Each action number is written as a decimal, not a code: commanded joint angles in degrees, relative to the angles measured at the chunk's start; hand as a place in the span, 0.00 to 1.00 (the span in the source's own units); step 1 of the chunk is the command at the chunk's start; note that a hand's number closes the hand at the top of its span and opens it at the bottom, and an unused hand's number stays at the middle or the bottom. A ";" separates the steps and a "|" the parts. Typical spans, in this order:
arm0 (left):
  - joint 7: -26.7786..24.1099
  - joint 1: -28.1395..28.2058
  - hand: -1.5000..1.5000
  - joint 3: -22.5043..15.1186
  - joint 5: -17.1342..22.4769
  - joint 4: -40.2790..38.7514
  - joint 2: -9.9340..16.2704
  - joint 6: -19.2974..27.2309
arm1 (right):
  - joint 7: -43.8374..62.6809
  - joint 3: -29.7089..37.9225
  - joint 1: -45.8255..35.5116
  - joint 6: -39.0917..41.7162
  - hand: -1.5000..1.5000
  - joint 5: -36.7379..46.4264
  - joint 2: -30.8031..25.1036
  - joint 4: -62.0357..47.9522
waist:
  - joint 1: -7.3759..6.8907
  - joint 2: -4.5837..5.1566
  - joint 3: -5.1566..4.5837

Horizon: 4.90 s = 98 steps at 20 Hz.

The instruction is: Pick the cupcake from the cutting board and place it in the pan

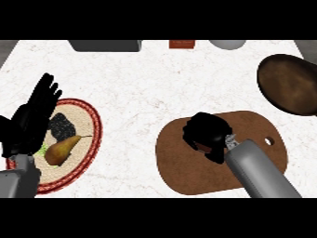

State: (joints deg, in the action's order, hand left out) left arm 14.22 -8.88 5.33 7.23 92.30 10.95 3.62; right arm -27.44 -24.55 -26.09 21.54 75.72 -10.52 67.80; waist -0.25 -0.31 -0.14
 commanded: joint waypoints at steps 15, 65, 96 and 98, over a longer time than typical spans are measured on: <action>-0.92 2.09 0.50 2.36 0.95 -0.68 0.77 -1.25 | 4.18 25.03 22.93 -12.37 1.00 -12.05 -11.03 36.59 | 2.64 -0.31 0.12; -1.03 -2.97 0.50 -2.11 -1.58 -1.09 -3.60 -1.73 | -9.92 50.74 -22.08 -26.85 0.00 -19.91 -26.71 -57.54 | -5.03 2.41 0.52; -1.52 -1.77 0.50 0.66 -0.87 -1.70 -2.51 -1.32 | -26.97 69.08 -13.24 16.57 0.00 -40.64 -44.94 -63.26 | -1.70 2.18 1.07; -1.07 -1.22 0.50 0.65 -1.03 -0.39 -2.03 -1.39 | -27.66 69.03 -11.97 17.57 0.00 -40.92 -45.44 -62.77 | -1.69 1.72 1.04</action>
State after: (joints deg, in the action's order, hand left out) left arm 13.66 -10.78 5.61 6.28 91.60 8.57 2.33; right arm -46.11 44.17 -40.74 28.34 35.51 -55.27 4.64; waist -2.09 1.61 0.90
